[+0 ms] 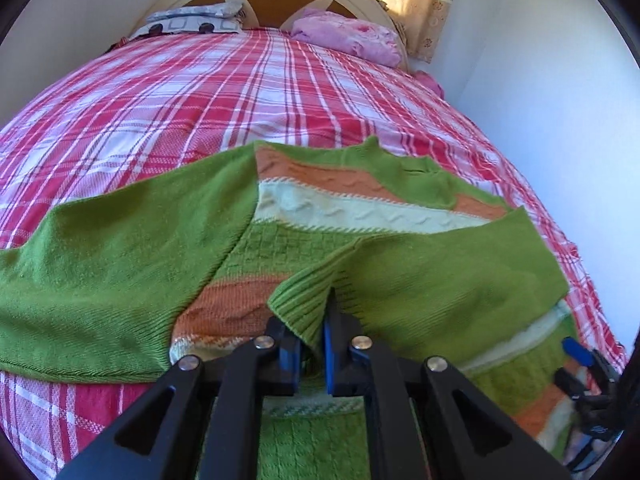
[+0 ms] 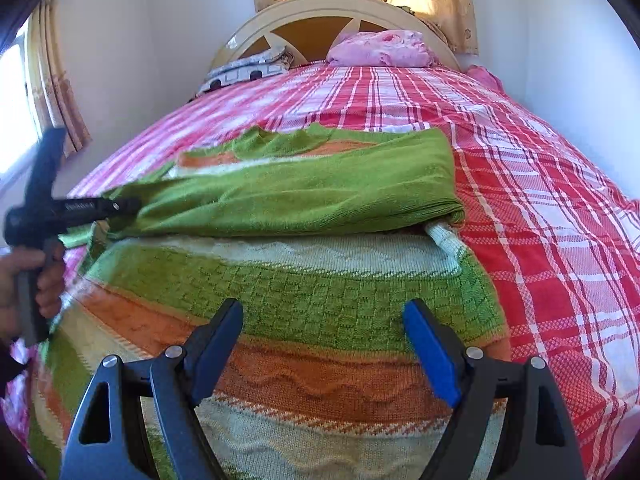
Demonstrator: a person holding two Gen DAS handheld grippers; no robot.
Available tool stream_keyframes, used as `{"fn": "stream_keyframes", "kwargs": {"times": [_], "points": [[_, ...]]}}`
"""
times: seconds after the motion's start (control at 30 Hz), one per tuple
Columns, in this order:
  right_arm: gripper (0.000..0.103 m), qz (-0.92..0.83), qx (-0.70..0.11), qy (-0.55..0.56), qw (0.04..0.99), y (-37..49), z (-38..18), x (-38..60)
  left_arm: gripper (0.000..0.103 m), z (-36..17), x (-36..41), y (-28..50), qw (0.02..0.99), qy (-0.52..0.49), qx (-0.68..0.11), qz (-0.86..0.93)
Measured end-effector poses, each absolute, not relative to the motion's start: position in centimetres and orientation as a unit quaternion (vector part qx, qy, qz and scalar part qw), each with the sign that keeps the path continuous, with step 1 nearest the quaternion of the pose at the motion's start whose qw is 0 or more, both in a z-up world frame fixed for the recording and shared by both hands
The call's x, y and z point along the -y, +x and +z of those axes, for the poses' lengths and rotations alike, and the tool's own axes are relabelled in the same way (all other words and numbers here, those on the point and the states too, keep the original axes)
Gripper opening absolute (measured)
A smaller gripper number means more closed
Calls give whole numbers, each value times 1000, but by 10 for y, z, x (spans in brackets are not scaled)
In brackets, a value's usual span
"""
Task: Fold small clothes
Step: 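Lower the sleeve onto the body and open the right gripper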
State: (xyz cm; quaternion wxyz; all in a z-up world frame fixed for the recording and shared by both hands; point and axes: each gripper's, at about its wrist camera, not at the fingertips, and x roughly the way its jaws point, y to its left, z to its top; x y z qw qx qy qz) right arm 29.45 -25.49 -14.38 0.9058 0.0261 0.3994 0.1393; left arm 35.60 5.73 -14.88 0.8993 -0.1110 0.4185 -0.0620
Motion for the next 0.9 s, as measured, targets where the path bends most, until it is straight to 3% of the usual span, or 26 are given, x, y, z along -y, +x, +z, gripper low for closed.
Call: {"fn": "stream_keyframes", "kwargs": {"times": [0.17,0.3,0.43,0.5,0.57,0.67,0.73,0.77,0.9], "points": [[83,139,-399,73,904,303,-114,274,13,-153,-56,353,905,-96,-411,-58],[83,143,-374,49,915,333,-88,271,13,-155,-56,352,905,-97,-410,-58],[83,157,-407,46,899,374,-110,267,13,-156,-57,350,907,-102,-405,-60],[83,140,-477,48,866,392,-142,271,15,-156,-60,348,906,-109,-403,-62],[84,142,-464,42,874,385,-145,271,16,-156,-61,347,906,-115,-403,-64],[84,132,-466,5,875,375,-136,260,25,-154,-62,341,909,-116,-395,-68],[84,121,-456,-7,882,372,-126,254,50,-151,-64,337,913,-116,-388,-55],[84,125,-442,-8,888,371,-116,250,55,-150,-65,335,915,-117,-384,-46],[84,124,-429,-43,894,380,-108,221,58,-156,-70,337,909,-116,-400,-17]]}}
